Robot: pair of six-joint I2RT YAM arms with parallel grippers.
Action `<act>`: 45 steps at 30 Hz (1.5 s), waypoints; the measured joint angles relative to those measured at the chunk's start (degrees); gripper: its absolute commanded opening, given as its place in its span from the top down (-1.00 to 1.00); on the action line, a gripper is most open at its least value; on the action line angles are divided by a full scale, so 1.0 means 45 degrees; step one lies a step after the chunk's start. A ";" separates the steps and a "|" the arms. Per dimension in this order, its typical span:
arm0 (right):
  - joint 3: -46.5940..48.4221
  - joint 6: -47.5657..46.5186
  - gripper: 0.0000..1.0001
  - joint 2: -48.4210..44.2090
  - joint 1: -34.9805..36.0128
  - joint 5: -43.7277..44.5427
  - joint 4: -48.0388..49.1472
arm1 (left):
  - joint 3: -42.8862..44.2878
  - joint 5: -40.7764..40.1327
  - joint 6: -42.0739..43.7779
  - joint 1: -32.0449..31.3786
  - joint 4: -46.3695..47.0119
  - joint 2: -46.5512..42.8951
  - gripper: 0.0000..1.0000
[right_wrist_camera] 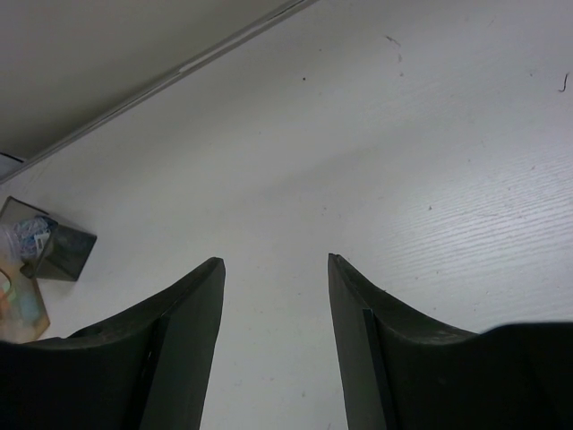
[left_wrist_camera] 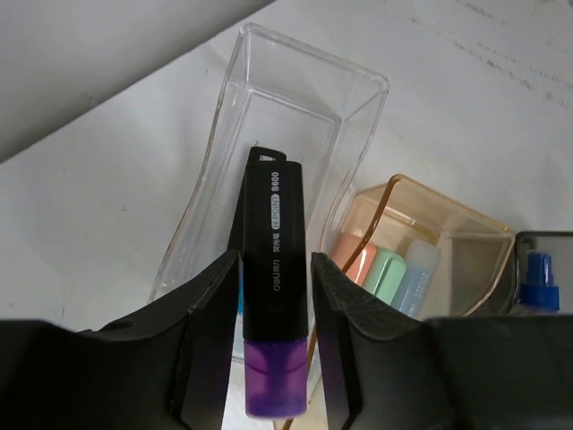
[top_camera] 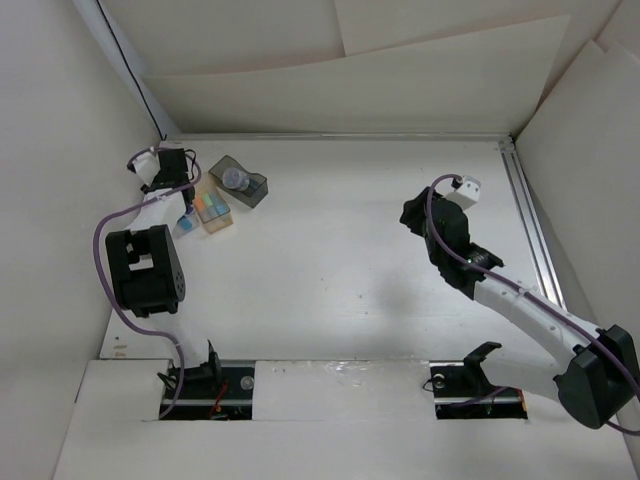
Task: Sort the stationery into containers
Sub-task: Place the pen in the storage box, then reset both arms
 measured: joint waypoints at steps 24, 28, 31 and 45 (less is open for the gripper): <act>0.0000 -0.0301 -0.35 0.0092 0.0087 -0.0015 0.0049 | -0.0515 0.1496 0.0797 -0.0549 0.1263 -0.4240 -1.00; 0.0000 -0.0452 -1.00 0.0083 0.0131 0.0049 0.0049 | -0.2171 0.3395 0.0646 -0.1156 0.2667 -0.6761 -1.00; 0.0000 -0.0568 -1.00 0.0049 0.0243 0.0253 0.0053 | -0.4056 0.4716 0.0345 -0.1200 0.3429 -0.8995 -1.00; 0.0000 -0.0908 -1.00 0.0398 0.1987 0.2671 0.0554 | -1.0472 1.0700 -0.1443 -0.1166 0.6645 -1.4858 -1.00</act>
